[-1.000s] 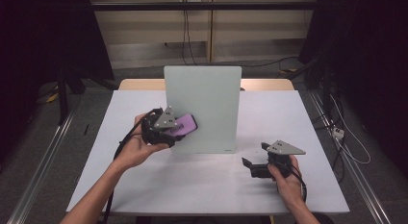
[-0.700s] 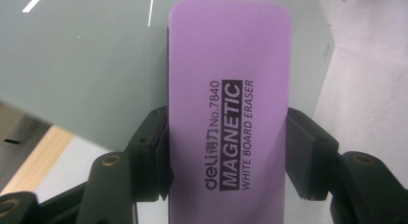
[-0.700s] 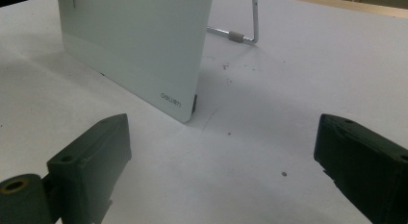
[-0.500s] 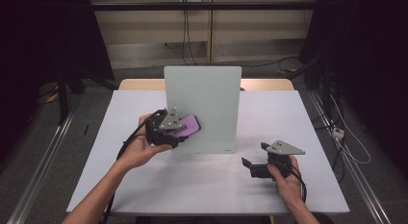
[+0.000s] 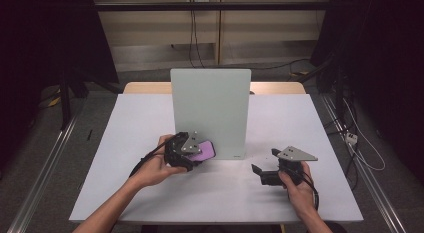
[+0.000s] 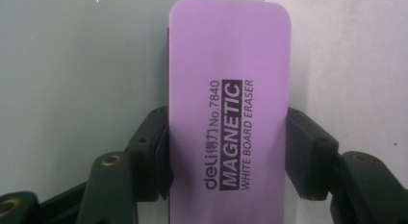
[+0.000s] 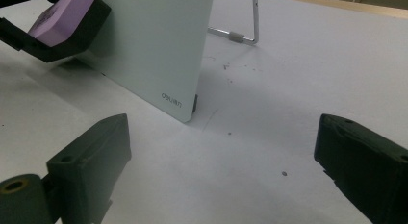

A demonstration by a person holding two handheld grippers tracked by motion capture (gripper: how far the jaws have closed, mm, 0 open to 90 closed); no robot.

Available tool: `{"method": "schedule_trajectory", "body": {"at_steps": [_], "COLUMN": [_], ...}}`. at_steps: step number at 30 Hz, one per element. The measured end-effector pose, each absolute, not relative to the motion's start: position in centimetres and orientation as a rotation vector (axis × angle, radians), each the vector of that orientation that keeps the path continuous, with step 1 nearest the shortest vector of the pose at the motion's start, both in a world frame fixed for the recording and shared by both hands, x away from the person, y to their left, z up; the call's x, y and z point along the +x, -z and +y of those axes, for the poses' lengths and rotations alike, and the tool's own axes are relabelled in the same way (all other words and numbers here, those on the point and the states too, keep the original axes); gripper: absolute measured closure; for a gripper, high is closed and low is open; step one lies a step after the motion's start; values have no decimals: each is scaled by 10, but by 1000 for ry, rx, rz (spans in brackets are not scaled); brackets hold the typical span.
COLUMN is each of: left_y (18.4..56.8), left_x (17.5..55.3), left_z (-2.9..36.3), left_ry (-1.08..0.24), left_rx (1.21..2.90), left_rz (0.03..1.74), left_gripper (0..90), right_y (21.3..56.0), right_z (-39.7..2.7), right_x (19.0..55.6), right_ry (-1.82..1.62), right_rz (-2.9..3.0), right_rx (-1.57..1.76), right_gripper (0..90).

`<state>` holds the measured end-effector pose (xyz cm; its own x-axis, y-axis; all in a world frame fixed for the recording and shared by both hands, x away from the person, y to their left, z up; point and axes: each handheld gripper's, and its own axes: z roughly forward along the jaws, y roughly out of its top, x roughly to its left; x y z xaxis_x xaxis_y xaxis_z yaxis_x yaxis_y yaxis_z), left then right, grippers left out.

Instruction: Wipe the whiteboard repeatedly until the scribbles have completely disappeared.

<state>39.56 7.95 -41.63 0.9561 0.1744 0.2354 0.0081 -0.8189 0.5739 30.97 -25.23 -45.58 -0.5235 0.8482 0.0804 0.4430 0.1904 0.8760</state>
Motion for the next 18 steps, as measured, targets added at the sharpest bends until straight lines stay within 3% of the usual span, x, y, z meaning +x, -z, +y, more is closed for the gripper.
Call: {"method": "schedule_trajectory", "body": {"at_steps": [18], "left_y": [363], "left_x": [416], "left_z": [120], "left_ry": [-473], "left_rx": [2353], "left_rz": [258], "left_gripper": [409], "right_y": [456], "right_z": [-252], "right_x": [311], "right_ry": [-1277], "right_rz": [2049], "right_rx": [1208], "right_gripper": [55]}}
